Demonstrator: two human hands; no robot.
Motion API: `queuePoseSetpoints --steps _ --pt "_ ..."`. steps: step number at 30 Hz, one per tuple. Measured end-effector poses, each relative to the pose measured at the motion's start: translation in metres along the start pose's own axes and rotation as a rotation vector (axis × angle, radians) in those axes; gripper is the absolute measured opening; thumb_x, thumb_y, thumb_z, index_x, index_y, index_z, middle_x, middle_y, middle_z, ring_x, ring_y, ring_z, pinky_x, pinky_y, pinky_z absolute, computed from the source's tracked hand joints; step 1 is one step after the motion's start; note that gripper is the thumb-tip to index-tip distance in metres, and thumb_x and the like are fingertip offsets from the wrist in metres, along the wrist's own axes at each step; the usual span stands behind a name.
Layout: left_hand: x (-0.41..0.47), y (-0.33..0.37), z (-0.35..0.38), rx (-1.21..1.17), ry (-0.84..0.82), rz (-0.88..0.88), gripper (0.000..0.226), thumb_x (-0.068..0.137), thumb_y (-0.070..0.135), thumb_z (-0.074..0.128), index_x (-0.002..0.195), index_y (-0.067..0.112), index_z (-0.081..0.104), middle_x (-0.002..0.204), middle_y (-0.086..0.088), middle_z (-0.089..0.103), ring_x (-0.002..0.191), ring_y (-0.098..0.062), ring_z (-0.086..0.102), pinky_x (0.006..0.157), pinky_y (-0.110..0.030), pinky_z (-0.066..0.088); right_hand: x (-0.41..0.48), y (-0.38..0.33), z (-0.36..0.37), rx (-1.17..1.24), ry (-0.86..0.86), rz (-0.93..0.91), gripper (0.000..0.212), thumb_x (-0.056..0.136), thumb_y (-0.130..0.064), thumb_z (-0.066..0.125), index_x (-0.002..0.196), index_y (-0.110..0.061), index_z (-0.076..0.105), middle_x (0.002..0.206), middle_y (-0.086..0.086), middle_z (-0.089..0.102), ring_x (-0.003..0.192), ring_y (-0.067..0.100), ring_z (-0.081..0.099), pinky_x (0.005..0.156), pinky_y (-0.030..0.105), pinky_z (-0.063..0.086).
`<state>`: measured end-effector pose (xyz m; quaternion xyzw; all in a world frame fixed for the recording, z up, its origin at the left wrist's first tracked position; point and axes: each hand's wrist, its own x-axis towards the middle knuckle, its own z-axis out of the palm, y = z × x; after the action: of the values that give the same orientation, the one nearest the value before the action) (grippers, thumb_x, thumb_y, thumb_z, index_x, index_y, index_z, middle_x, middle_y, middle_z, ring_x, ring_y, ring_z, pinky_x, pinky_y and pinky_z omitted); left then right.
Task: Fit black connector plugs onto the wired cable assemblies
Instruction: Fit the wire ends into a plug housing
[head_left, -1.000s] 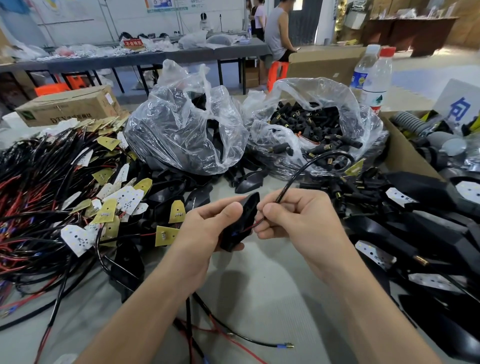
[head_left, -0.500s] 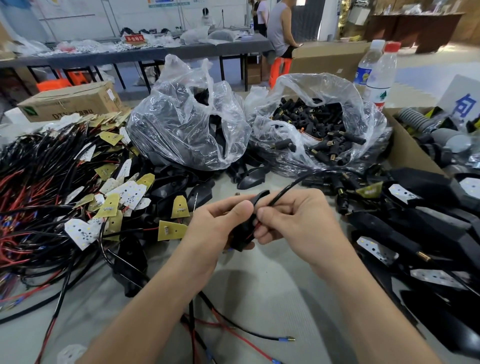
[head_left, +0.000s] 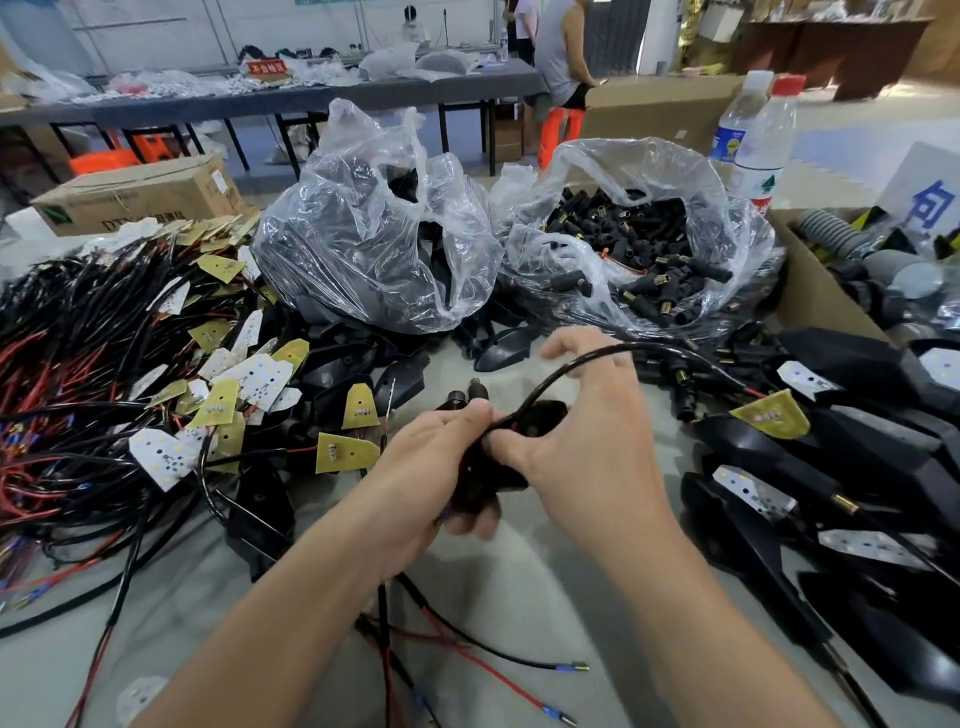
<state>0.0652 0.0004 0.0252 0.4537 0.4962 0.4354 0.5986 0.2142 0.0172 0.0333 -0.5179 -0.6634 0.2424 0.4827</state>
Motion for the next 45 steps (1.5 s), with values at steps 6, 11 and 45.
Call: queuePoseSetpoints --steps 6,11,45 --pt "0.003 -0.004 0.003 0.456 0.289 0.1 0.074 0.101 0.068 0.032 0.066 0.014 0.069 0.054 -0.013 0.064 0.035 -0.015 0.041 0.042 -0.024 0.031 0.005 0.008 -0.002 0.0 -0.221 0.141 0.028 0.069 -0.029 0.086 0.079 -0.051 0.074 0.063 -0.02 0.069 0.062 -0.004 0.064 0.049 0.007 0.042" --pt "0.002 -0.006 -0.004 0.866 0.515 0.329 0.071 0.095 0.077 0.026 0.054 0.031 0.06 0.049 0.013 0.055 0.054 -0.01 0.052 0.056 -0.031 0.037 0.009 0.015 -0.006 0.145 -0.273 0.244 0.014 0.066 -0.041 0.082 0.075 -0.03 0.08 0.065 -0.003 0.074 0.055 0.013 0.067 0.057 0.032 0.056" --pt "0.005 0.018 -0.041 -0.37 0.234 0.154 0.058 0.097 0.036 0.059 0.045 0.024 0.035 0.034 0.005 0.018 0.027 -0.011 0.022 0.032 -0.016 0.025 0.01 0.014 0.012 1.231 -0.152 0.846 0.03 0.085 0.021 0.059 0.072 -0.002 0.073 0.065 0.013 0.067 0.047 0.013 0.058 0.043 0.014 0.044"
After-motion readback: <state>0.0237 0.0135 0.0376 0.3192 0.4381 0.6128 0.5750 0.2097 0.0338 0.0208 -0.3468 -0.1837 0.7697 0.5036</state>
